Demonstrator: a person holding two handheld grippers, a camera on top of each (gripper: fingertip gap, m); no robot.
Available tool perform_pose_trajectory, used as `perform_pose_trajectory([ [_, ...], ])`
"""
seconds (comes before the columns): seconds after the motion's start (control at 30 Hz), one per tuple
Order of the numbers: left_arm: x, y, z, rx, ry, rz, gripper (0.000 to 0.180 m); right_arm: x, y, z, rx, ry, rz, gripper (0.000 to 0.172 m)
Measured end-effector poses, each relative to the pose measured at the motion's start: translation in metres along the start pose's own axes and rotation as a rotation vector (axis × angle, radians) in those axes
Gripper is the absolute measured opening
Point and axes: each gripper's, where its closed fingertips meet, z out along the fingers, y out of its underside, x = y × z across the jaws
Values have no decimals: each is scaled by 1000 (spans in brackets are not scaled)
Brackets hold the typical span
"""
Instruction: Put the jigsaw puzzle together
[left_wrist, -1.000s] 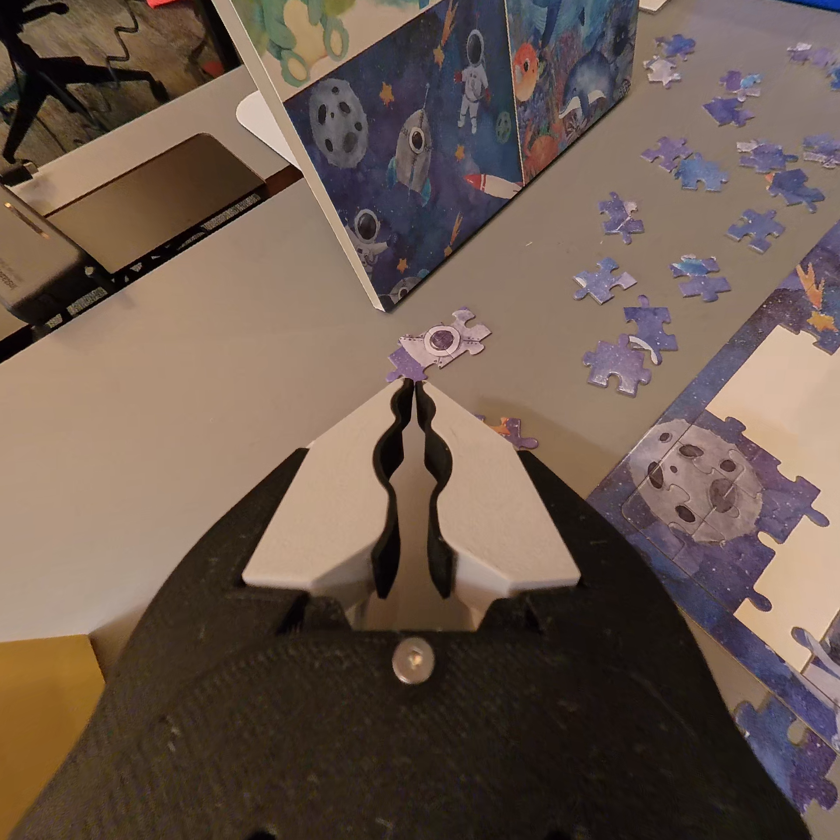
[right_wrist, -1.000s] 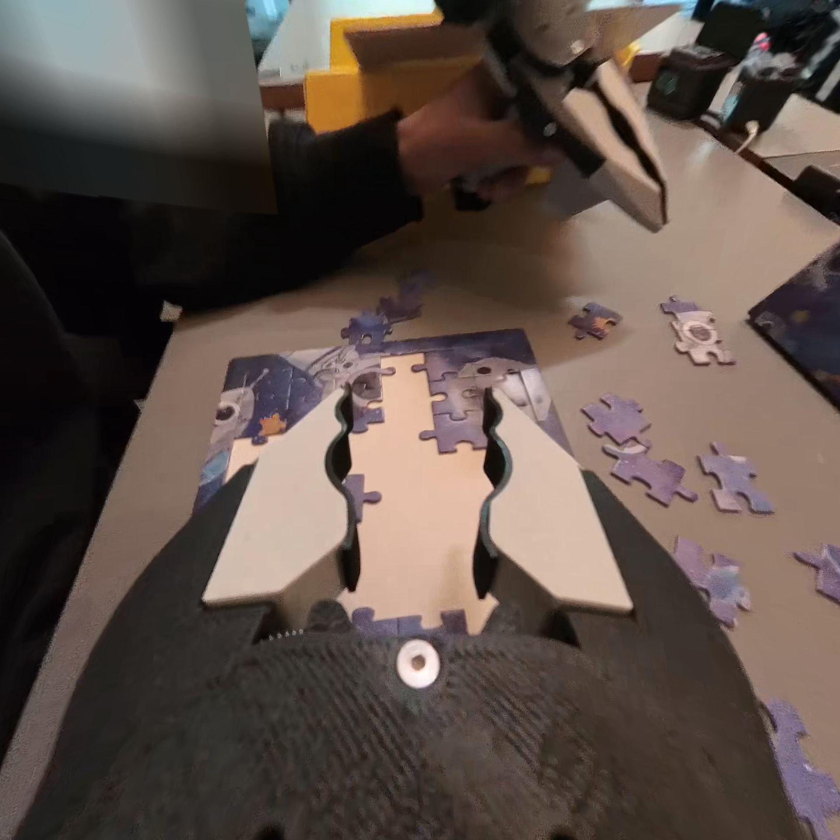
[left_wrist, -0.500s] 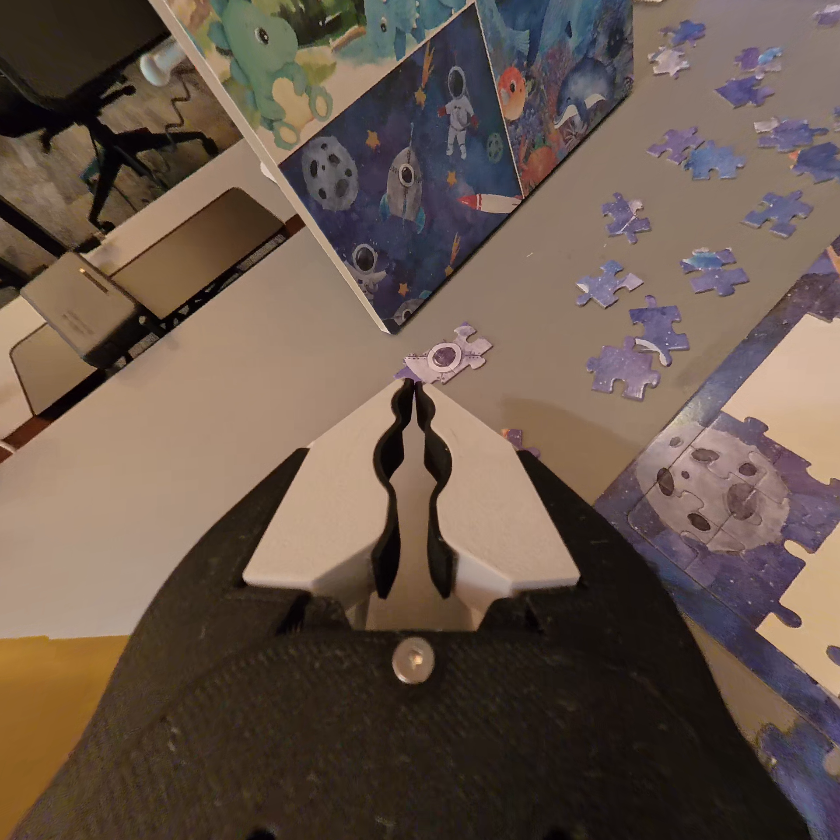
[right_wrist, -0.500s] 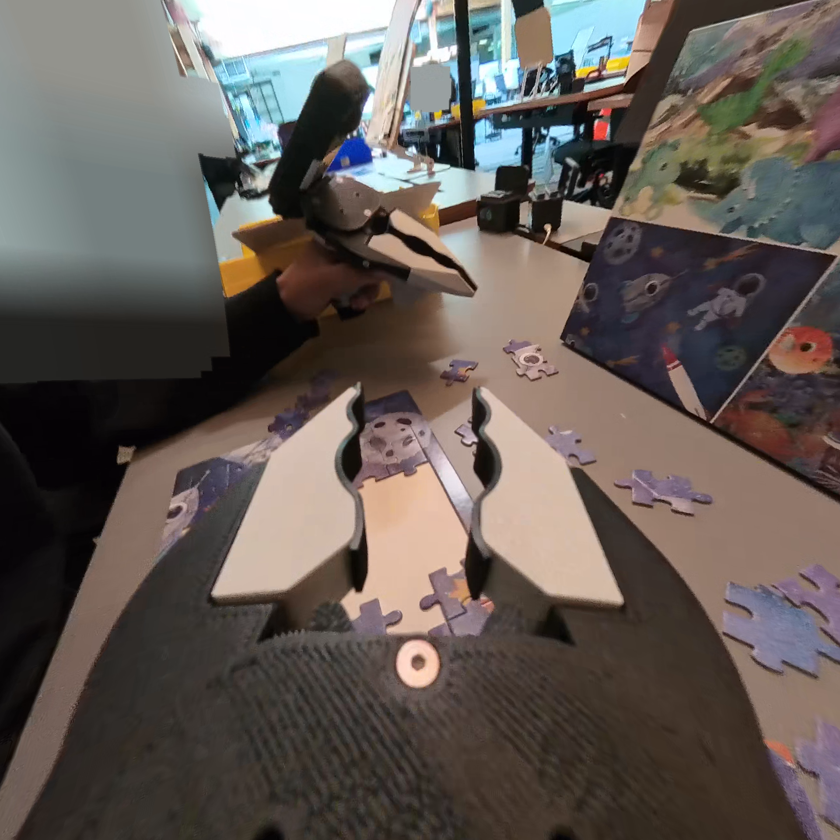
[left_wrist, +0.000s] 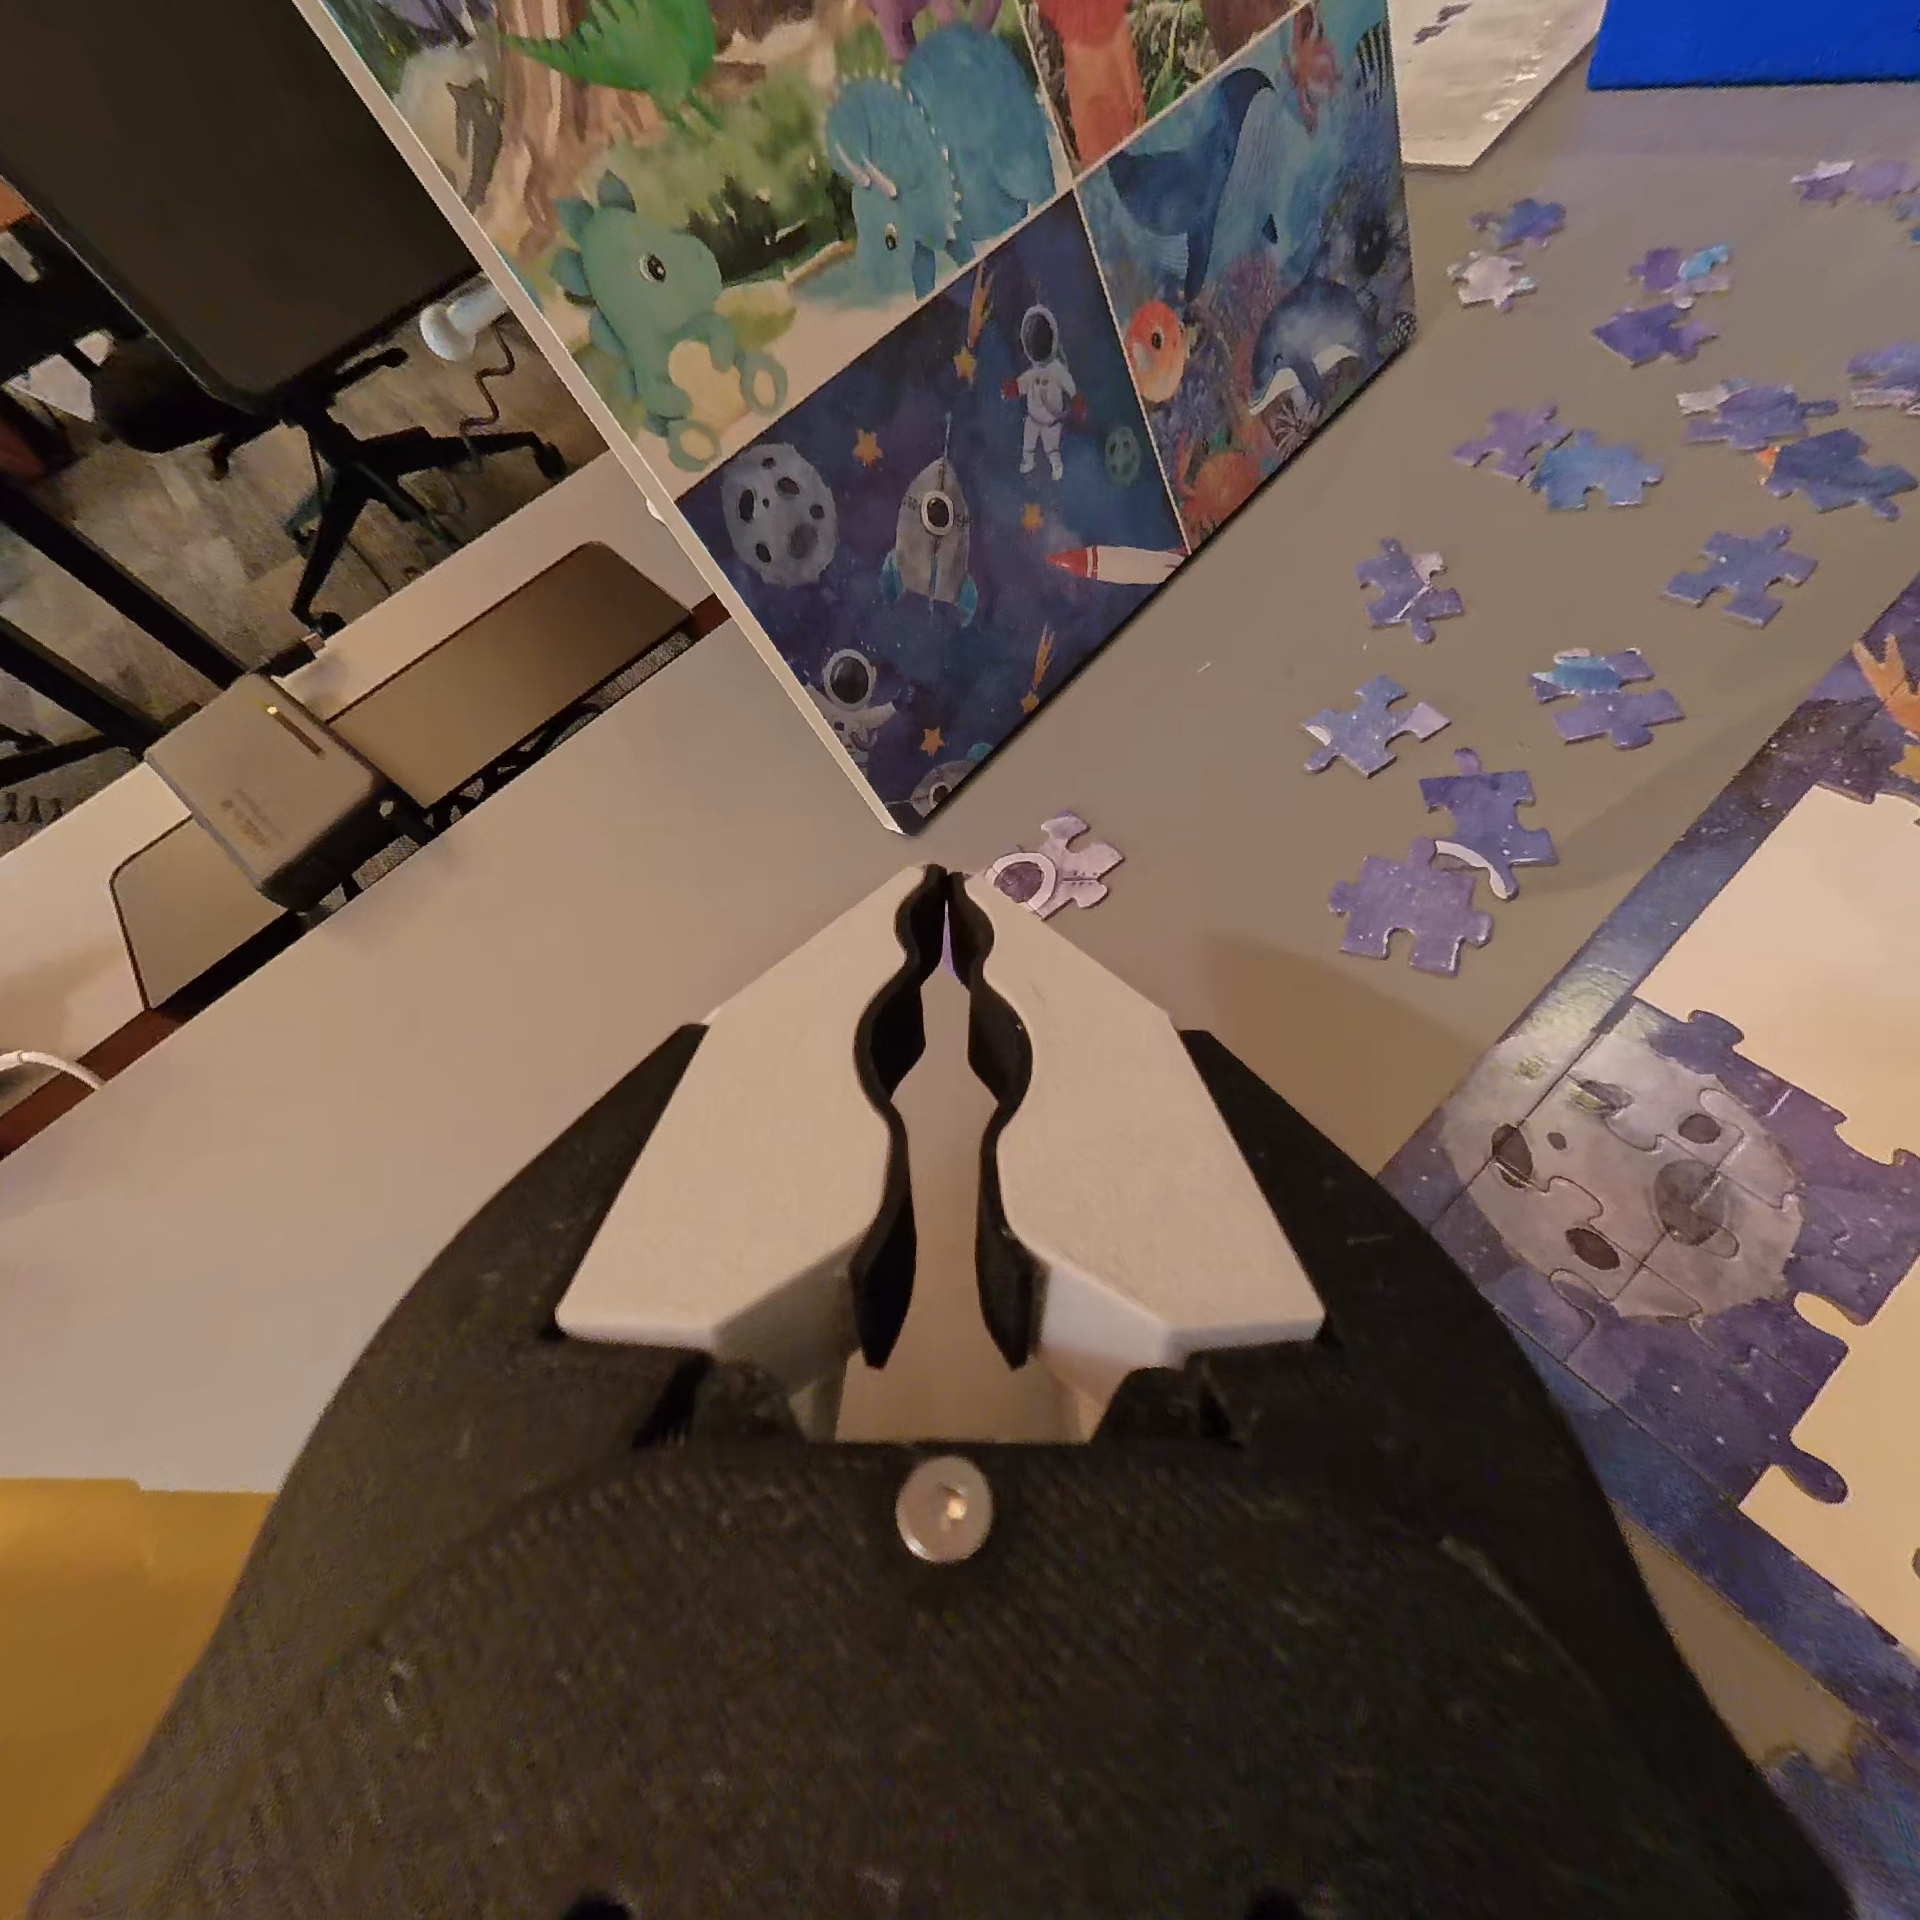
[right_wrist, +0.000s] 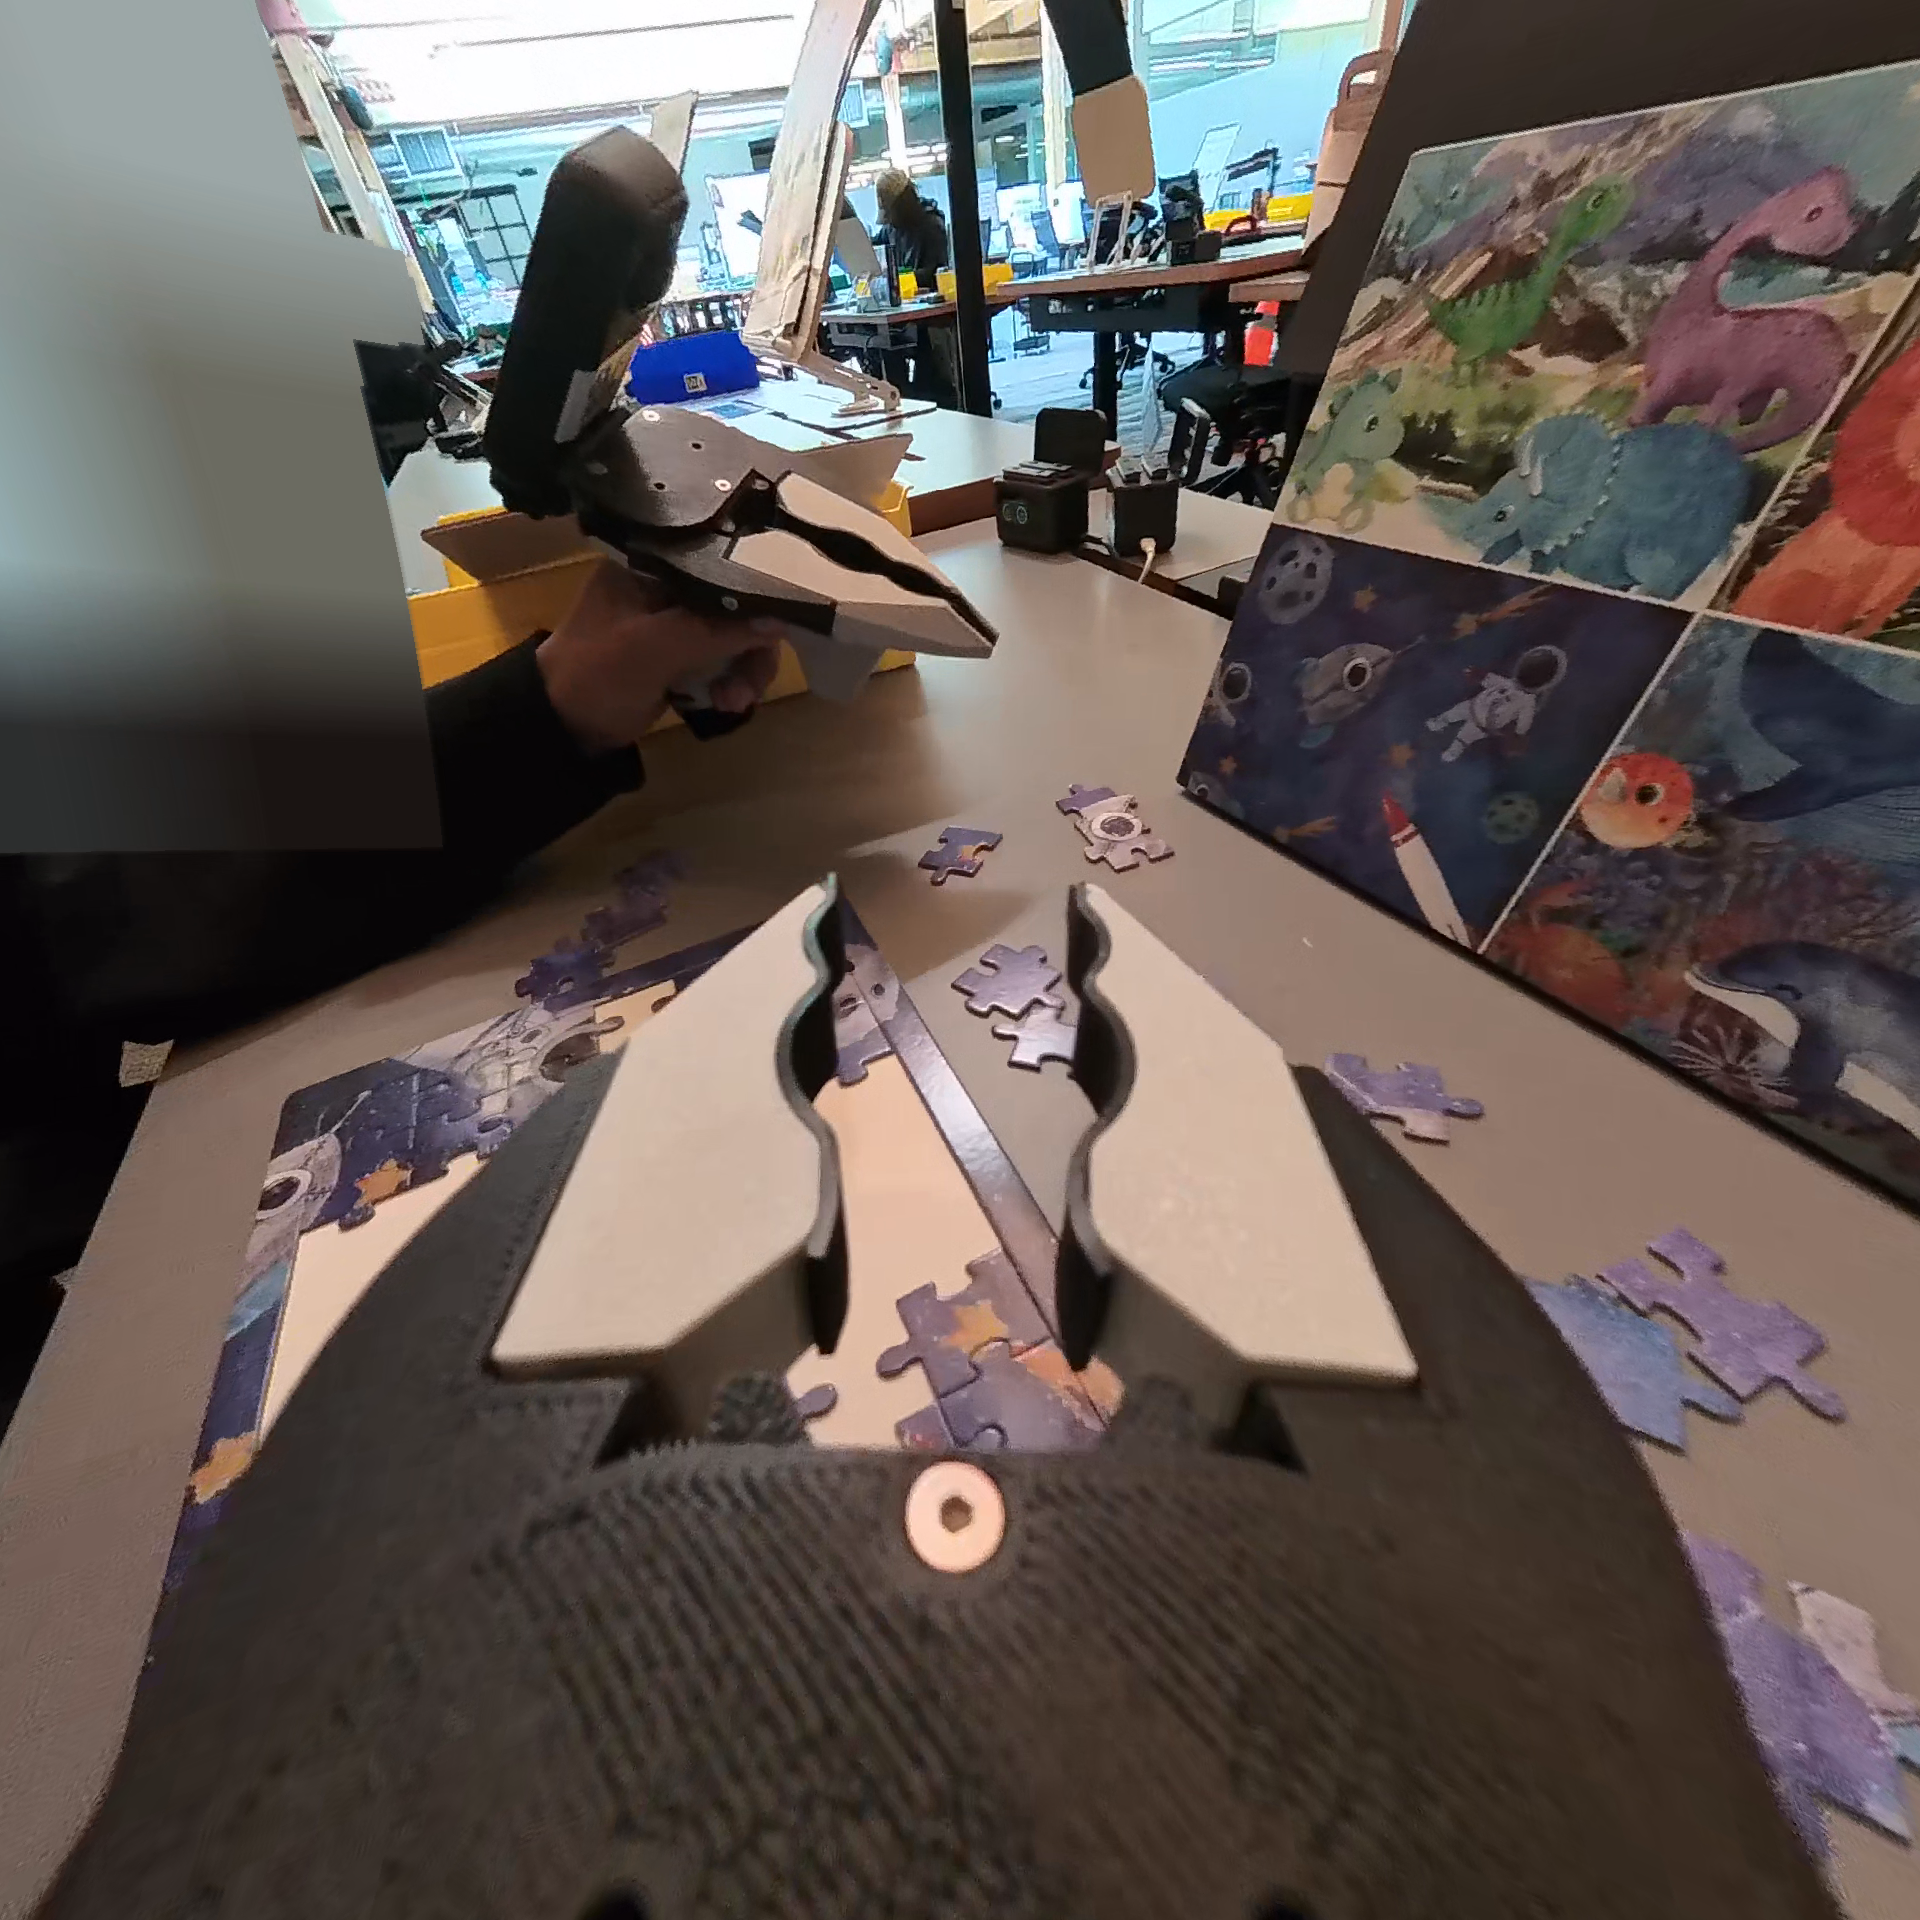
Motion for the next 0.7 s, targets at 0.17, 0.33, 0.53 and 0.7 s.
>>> perform_pose_trajectory([
  [0.17, 1, 4, 4, -19, 4, -1, 0, 6, -4, -4, 25, 24, 8, 40],
  [0.33, 3, 7, 6, -30, 8, 2, 0, 15, -10, -11, 50, 58, 9, 39],
  [0.53, 3, 10, 8, -44, 9, 0, 0, 21, -14, -16, 77, 75, 23, 39],
  [0.7, 3, 13, 10, -54, 10, 0, 0, 21, -14, -16, 74, 80, 17, 39],
])
